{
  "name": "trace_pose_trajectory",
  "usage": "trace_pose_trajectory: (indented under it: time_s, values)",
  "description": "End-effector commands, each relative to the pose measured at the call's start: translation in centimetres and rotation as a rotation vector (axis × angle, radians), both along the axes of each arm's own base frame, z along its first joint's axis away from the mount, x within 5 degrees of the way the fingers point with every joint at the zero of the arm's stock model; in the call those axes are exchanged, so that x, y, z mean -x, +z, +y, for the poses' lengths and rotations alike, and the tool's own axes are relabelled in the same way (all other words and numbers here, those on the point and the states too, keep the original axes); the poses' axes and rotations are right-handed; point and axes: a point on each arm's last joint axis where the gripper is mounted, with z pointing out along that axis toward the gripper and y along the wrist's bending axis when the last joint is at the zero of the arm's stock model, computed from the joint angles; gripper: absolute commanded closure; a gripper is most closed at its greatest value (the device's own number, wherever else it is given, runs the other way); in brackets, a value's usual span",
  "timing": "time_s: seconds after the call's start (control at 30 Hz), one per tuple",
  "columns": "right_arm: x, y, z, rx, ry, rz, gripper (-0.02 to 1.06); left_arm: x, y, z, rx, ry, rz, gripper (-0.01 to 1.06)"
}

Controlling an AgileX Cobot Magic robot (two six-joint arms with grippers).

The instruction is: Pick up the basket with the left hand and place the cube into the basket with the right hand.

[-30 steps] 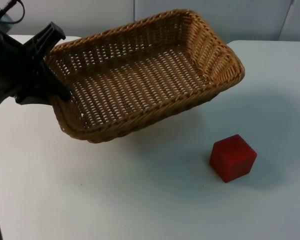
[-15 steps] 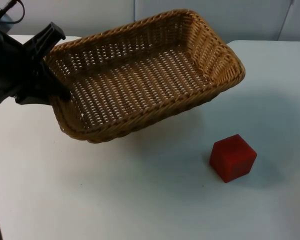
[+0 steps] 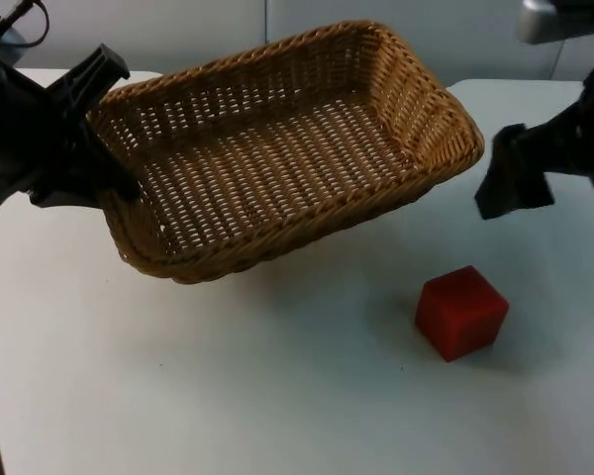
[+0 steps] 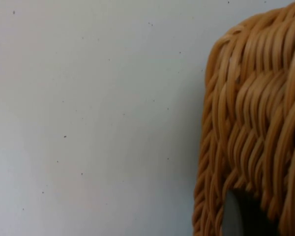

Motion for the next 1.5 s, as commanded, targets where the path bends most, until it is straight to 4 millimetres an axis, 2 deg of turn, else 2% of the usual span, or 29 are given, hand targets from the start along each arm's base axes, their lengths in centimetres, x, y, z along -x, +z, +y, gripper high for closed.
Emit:
trace_pose_trajectory:
  time_s: [0.0, 0.07, 0.2, 0.53, 0.77, 0.8, 0.87, 0.9, 0.93, 1.03, 1.07, 1.23, 1.3, 1.33, 1.4, 1.43, 1.47]
  values:
    - [-0.6, -0.9, 1.4, -0.025, 0.03, 0.006, 0.0, 0.0, 0.9, -0.2, 0.028, 0.004, -0.015, 1.05]
    - [-0.7, -2.2, 2.4, -0.03, 0.052, 0.042, 0.0, 0.0, 0.9, -0.2, 0.028, 0.004, -0.015, 1.05]
    - [-0.5, -3.7, 3.2, -0.041, 0.059, 0.091, 0.0, 0.0, 0.9, -0.2, 0.028, 0.004, -0.015, 1.05]
    - [-0.1, -5.5, 3.8, -0.021, 0.064, 0.161, 0.0, -0.1, 0.9, -0.2, 0.027, 0.006, -0.017, 1.05]
    - [0.2, -7.7, 4.1, -0.005, 0.044, 0.229, 0.0, -0.1, 0.8, -0.1, 0.024, 0.009, -0.019, 1.05]
    - [0.2, -8.1, 4.1, -0.006, 0.023, 0.243, 0.03, -0.1, 0.8, -0.1, 0.024, 0.009, -0.019, 1.05]
    - [0.2, -8.8, 4.1, 0.002, 0.021, 0.261, 0.16, -0.1, 0.8, -0.1, 0.024, 0.009, -0.019, 1.05]
    - [0.2, -8.8, 4.1, 0.002, 0.021, 0.261, 0.16, -0.1, 0.8, -0.1, 0.024, 0.009, -0.019, 1.05]
    - [0.2, -9.1, 4.1, 0.005, 0.018, 0.27, 0.3, -0.1, 0.8, -0.1, 0.024, 0.009, -0.019, 1.05]
    - [0.1, -9.3, 4.0, 0.004, -0.005, 0.26, 0.9, -0.1, 0.8, -0.1, 0.024, 0.009, -0.019, 1.05]
    - [-0.1, -9.1, 4.0, -0.002, -0.033, 0.251, 1.04, -0.1, 0.8, -0.1, 0.024, 0.009, -0.019, 1.05]
    - [-0.6, -7.4, 3.8, 0.003, -0.031, 0.166, 1.05, -0.1, 0.8, -0.1, 0.024, 0.009, -0.019, 1.05]
    - [-1.1, -4.9, 3.7, -0.017, -0.029, 0.112, 1.05, -0.1, 0.8, -0.1, 0.024, 0.009, -0.019, 1.05]
    - [-1.2, -4.2, 3.7, -0.024, -0.028, 0.098, 1.05, -0.1, 0.8, -0.1, 0.024, 0.009, -0.019, 1.05]
    - [-1.4, -1.4, 3.9, -0.039, -0.024, 0.075, 1.05, -0.1, 0.8, -0.1, 0.024, 0.009, -0.019, 1.05]
    - [-1.4, -1.4, 3.9, -0.039, -0.024, 0.075, 1.05, -0.1, 0.8, -0.1, 0.024, 0.009, -0.019, 1.05]
    - [-1.4, -0.2, 3.9, -0.047, -0.024, 0.068, 1.05, -0.1, 0.8, -0.1, 0.024, 0.009, -0.019, 1.05]
